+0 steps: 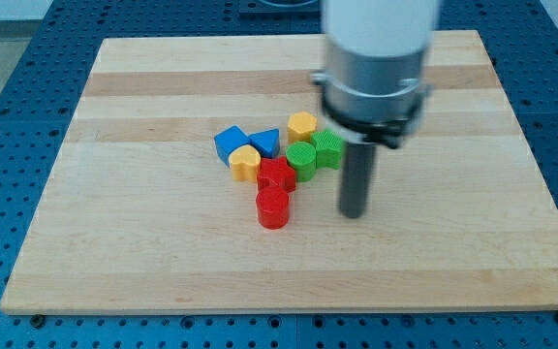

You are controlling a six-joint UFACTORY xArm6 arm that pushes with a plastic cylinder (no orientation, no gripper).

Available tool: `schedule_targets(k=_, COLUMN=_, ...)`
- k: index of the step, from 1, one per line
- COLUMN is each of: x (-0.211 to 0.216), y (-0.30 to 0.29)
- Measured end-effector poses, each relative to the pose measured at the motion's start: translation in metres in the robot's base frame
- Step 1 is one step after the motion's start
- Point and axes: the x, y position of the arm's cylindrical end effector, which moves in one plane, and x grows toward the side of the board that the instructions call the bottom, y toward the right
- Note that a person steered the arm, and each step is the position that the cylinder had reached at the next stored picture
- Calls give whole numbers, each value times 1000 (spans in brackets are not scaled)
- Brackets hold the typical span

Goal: Push the red circle below the green star

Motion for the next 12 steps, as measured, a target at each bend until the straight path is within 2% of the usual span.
schedule_targets(k=1, x=91, y=-15)
schedule_targets(k=2, x=103, y=-28)
schedule_targets(k=3, x=103, y=-91)
schedule_targets(k=5, x=101, y=-106)
schedule_targets(k=6, x=67, y=-125)
schedule_targets(k=8, x=66, y=-125)
schedule_targets(k=9, x=42, y=-120)
schedule_targets(k=10, x=42, y=-117)
schedule_targets(k=12, x=16, y=-75)
